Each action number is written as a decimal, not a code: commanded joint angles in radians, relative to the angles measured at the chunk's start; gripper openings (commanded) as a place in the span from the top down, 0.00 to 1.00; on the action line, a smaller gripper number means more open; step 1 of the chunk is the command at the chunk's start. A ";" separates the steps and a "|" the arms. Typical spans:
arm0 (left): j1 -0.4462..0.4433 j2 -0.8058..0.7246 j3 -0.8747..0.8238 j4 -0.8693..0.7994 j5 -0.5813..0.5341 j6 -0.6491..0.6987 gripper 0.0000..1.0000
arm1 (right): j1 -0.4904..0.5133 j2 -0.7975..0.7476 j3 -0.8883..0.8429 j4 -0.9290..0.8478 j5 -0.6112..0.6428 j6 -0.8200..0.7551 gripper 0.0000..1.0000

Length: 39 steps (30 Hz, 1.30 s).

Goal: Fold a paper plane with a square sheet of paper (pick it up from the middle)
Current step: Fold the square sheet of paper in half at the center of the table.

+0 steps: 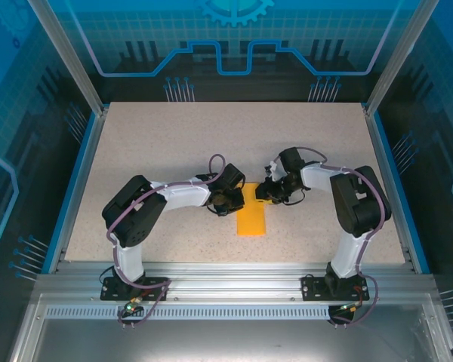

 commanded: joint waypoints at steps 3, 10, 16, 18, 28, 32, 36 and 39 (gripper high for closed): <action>-0.018 0.036 0.002 -0.078 0.002 0.031 1.00 | -0.031 -0.005 0.073 -0.024 -0.028 -0.011 0.74; -0.019 0.036 0.001 -0.082 0.001 0.031 1.00 | -0.035 0.069 0.090 -0.019 -0.019 -0.015 0.74; -0.020 0.034 -0.001 -0.084 0.000 0.035 1.00 | -0.033 0.119 0.113 -0.081 0.087 -0.017 0.74; -0.019 0.033 -0.001 -0.084 0.002 0.035 1.00 | -0.034 0.128 0.135 -0.119 0.119 -0.020 0.74; -0.019 0.025 -0.007 -0.087 -0.001 0.038 1.00 | -0.044 0.066 0.204 -0.099 -0.034 -0.014 0.73; -0.021 0.026 -0.004 -0.086 0.002 0.039 1.00 | -0.046 0.129 0.230 -0.093 -0.022 -0.002 0.74; -0.022 0.024 -0.006 -0.089 0.002 0.042 1.00 | -0.050 0.178 0.231 -0.080 0.005 0.009 0.74; -0.022 0.026 -0.004 -0.087 0.003 0.042 1.00 | -0.052 0.212 0.226 -0.066 0.010 0.010 0.75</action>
